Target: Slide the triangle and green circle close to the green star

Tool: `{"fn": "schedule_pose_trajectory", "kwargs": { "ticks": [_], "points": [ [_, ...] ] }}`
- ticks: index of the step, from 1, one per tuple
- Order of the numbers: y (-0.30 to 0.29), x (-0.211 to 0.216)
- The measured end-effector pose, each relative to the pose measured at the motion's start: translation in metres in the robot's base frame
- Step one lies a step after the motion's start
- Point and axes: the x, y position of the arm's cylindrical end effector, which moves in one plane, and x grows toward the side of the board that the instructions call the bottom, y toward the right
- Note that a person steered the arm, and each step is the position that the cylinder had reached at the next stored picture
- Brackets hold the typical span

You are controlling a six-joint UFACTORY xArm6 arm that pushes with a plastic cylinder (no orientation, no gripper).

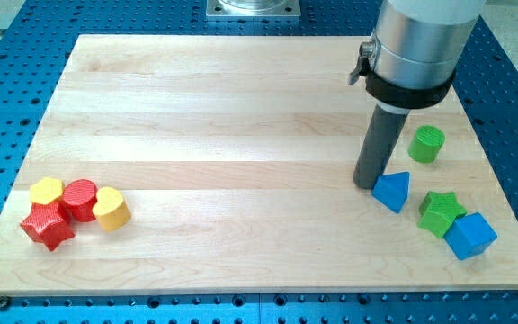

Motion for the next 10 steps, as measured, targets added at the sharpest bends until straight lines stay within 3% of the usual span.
{"fn": "schedule_pose_trajectory", "kwargs": {
  "ticks": [1, 3, 4, 7, 10],
  "points": [
    [0.002, -0.002],
    [0.047, -0.089],
    [0.089, -0.085],
    [0.115, -0.027],
    [0.098, -0.011]
  ]
}}
